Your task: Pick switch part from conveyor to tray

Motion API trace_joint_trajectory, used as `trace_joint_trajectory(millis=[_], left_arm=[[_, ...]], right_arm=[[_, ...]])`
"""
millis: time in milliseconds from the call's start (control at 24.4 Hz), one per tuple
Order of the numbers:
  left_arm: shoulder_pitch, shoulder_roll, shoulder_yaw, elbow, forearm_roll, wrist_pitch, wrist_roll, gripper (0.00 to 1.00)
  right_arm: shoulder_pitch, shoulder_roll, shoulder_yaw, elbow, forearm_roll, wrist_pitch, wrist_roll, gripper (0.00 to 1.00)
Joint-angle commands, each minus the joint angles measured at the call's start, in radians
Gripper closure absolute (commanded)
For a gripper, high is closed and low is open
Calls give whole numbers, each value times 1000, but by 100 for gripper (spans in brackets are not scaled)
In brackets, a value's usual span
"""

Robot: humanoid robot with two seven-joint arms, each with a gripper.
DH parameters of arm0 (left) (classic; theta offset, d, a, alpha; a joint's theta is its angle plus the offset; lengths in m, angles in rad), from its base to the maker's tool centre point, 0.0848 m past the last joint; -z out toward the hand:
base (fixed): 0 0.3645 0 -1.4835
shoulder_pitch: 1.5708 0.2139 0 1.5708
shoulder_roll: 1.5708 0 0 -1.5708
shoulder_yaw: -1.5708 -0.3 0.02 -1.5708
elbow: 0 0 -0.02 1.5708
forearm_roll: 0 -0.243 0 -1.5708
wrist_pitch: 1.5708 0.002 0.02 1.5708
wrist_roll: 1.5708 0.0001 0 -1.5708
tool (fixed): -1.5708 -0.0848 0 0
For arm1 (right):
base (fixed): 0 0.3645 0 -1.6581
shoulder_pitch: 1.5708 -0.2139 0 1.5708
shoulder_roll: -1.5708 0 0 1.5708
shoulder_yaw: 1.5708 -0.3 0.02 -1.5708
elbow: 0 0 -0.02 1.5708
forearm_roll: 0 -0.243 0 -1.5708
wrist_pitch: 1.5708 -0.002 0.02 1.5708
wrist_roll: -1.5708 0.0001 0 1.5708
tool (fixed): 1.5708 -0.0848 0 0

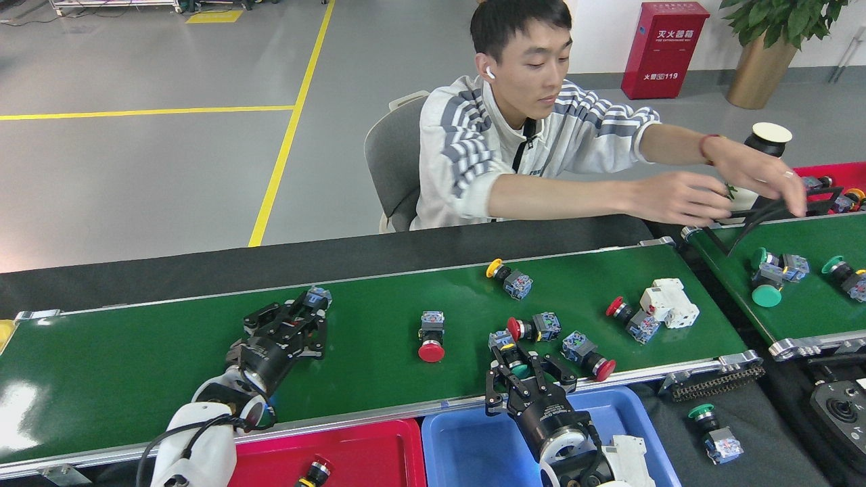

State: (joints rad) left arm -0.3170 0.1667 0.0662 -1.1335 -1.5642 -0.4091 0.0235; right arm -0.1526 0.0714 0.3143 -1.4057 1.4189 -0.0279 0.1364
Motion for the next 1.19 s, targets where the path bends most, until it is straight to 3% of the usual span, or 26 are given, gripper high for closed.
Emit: trace_joint_trajectory(millis=[0,123,246,286,327,409,450,491,655,696,819,900,1023,1146], left_arm=[[70,40,77,-112,32,-50,-25,89],[309,80,231,-310,113,-165,-25,89],[524,77,354,-480,174,-290,-16,89],[581,74,371,-531,197,-338,-13,89],[618,70,377,-575,207,-372,-13,89],[661,45,357,-623,200,-376,-14,89],[668,34,322,-631,191,-376,-14,89],[668,39,282,-632,184,-376,-14,89],[668,36,152,-637,134,-376,-16,87],[668,30,141,-638,105,-376,-16,81],[665,-6,152,-640,99,-376,-13,39],[667,-21,181,-640,107,-376,-10,0],[668,-22,230,-635,171,-376,-8,0],[674,-35,339,-629,217,-376,-16,0]], right_arm=[[-2,-7,0,-45,-1,-86,-9,96],[44,-5,0,-144,-1,-274,-17,96],[76,4,8,-194,2,-465,-18,95],[76,4,39,-194,2,-501,-18,91],[76,4,85,-193,6,-509,-18,78],[76,4,175,-182,8,-509,-21,42],[76,8,203,-177,8,-509,-23,9],[76,11,220,-177,6,-511,-23,0],[74,24,259,-159,5,-512,-26,0],[74,24,258,-156,5,-511,-26,0],[79,25,232,-164,-5,-507,-29,0],[106,34,135,-190,-8,-436,-46,3],[197,47,57,-248,-8,-213,-116,3],[278,33,52,-257,-8,9,-271,3]])
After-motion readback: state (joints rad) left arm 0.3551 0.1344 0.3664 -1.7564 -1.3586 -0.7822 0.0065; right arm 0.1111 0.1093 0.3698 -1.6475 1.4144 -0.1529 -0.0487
